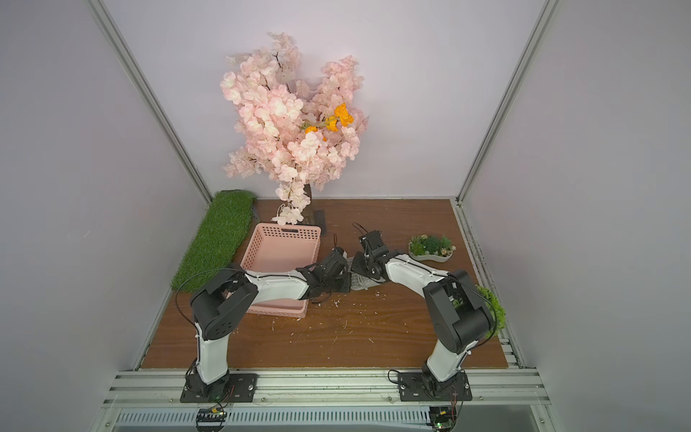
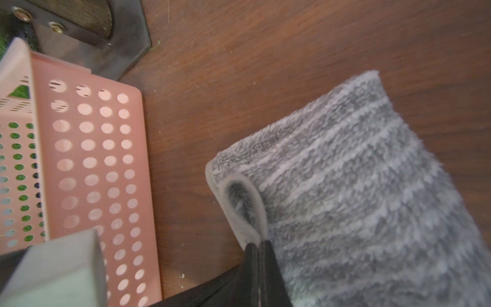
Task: Fold the square dishcloth
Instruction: Fold the cleaning item at the center of the board.
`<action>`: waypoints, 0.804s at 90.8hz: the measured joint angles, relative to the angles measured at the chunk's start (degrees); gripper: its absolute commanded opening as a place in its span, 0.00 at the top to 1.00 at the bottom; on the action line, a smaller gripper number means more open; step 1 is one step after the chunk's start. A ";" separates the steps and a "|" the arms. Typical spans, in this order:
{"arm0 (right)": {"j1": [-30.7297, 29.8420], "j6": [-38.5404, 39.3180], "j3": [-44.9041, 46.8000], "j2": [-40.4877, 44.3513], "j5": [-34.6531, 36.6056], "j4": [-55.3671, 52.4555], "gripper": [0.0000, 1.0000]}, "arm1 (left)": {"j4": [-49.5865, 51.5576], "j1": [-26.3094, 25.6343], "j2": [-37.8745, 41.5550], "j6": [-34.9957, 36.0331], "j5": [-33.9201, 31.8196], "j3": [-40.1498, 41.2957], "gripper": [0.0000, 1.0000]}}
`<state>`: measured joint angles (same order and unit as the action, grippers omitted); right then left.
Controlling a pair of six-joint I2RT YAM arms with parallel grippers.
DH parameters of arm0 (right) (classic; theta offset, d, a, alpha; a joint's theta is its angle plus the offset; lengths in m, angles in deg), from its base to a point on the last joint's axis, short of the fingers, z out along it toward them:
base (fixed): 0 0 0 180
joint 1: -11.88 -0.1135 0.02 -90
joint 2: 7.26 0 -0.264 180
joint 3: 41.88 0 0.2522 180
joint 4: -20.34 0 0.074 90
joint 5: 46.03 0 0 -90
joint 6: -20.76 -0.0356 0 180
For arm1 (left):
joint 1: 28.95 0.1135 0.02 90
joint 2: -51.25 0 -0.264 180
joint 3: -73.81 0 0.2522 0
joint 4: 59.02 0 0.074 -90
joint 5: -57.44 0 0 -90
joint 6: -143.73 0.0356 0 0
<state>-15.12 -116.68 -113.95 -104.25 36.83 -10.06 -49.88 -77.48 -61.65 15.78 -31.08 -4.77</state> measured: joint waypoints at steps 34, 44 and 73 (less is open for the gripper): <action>-0.42 -0.20 -1.81 -2.62 -1.31 1.70 1.00 | -1.05 0.00 -0.24 0.00 0.94 0.17 0.92; -0.48 -0.17 -2.49 -3.48 -1.49 1.95 1.00 | -1.40 0.00 -0.35 -0.02 0.96 0.17 0.92; -0.55 0.31 -3.37 -5.68 -1.33 1.90 1.00 | -1.81 0.00 -0.46 -0.04 0.94 0.17 0.92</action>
<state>-15.67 -116.38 -117.31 -109.93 35.50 -8.16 -51.70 -77.48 -62.11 15.74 -30.14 -4.59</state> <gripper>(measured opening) 0.047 0.076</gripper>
